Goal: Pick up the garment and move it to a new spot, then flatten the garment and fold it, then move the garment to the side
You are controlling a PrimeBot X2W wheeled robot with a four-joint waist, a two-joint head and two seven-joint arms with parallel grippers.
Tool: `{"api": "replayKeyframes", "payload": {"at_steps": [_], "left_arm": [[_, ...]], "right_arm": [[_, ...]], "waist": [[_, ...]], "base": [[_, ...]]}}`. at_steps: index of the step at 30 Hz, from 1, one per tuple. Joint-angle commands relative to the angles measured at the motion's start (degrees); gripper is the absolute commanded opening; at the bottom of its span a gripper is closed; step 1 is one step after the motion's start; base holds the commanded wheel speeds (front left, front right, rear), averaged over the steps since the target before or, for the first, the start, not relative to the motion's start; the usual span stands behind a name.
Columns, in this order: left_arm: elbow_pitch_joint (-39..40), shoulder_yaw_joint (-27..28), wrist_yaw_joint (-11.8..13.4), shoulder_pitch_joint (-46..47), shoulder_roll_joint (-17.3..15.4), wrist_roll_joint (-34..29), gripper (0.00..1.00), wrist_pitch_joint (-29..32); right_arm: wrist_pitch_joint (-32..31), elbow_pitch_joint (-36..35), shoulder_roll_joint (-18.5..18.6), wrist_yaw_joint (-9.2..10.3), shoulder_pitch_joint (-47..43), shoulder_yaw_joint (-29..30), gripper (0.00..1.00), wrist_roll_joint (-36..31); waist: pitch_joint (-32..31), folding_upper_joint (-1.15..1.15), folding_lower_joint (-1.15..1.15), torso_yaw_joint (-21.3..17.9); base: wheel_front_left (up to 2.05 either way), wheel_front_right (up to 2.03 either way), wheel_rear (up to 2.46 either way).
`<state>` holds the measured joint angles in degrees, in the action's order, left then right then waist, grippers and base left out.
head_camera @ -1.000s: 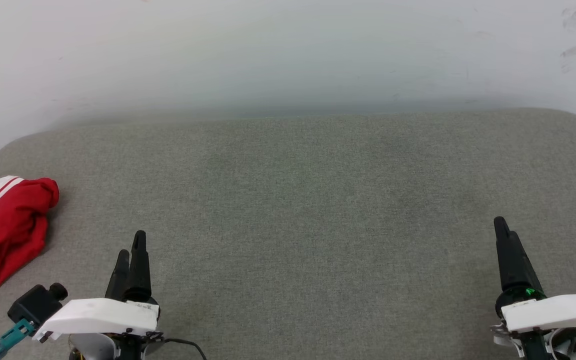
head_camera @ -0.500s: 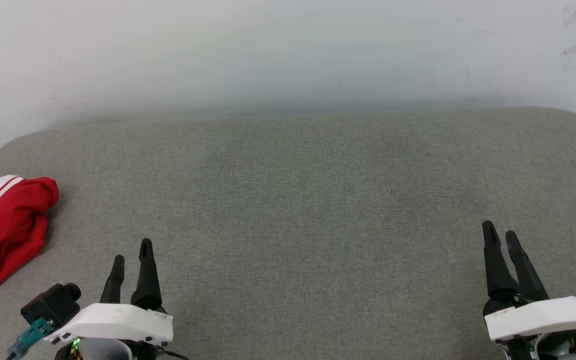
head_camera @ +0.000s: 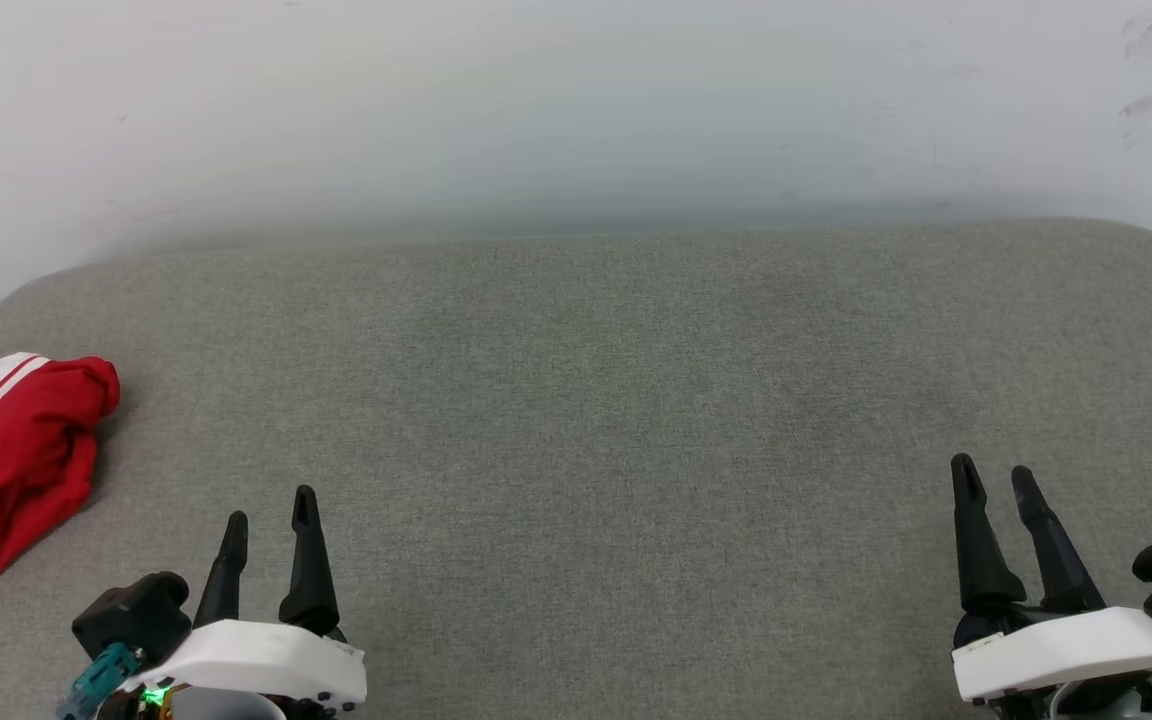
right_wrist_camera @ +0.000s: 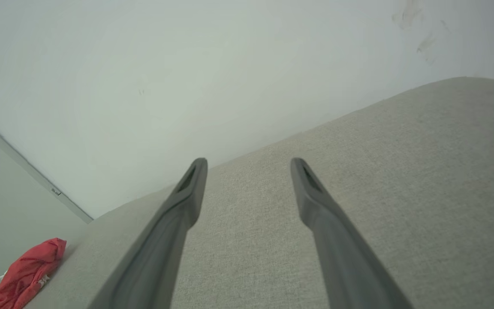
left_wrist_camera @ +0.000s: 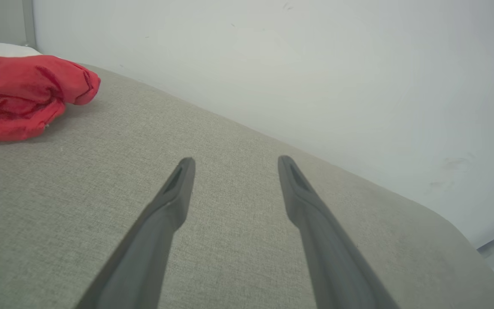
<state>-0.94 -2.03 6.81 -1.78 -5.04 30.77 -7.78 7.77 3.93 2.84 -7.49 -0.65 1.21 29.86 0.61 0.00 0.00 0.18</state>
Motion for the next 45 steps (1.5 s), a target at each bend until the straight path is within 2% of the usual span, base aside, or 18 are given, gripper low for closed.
{"api": "replayKeyframes", "payload": {"at_steps": [1,15,23,45], "left_arm": [[0.9,-0.4,0.3,0.1,-0.4,-1.5,1.0,-0.6],[2.8,-1.6,1.3,-1.4,-0.6,-9.1,1.0,-2.5],[4.0,-2.3,0.0,-2.1,-0.6,-13.2,1.0,-3.7],[2.8,-1.2,-1.5,-3.9,0.7,-22.7,1.0,-6.1]], "right_arm": [[0.5,-0.9,0.1,0.0,0.0,-0.2,1.0,-1.6],[2.4,-2.0,0.1,0.0,-0.9,-0.6,1.0,-9.3],[3.6,-2.7,0.1,0.0,-1.3,-0.9,1.0,-13.8],[6.0,-3.1,0.1,0.0,-2.8,-1.5,1.0,-21.4]], "waist": [[0.0,0.0,0.0,0.0],[-0.1,0.0,0.0,0.1],[0.1,0.0,0.0,0.1],[0.1,0.0,0.0,0.3]], "base": [[0.0,0.0,0.0],[0.0,0.0,0.0],[0.0,0.0,0.0],[0.0,0.0,0.0]]}}
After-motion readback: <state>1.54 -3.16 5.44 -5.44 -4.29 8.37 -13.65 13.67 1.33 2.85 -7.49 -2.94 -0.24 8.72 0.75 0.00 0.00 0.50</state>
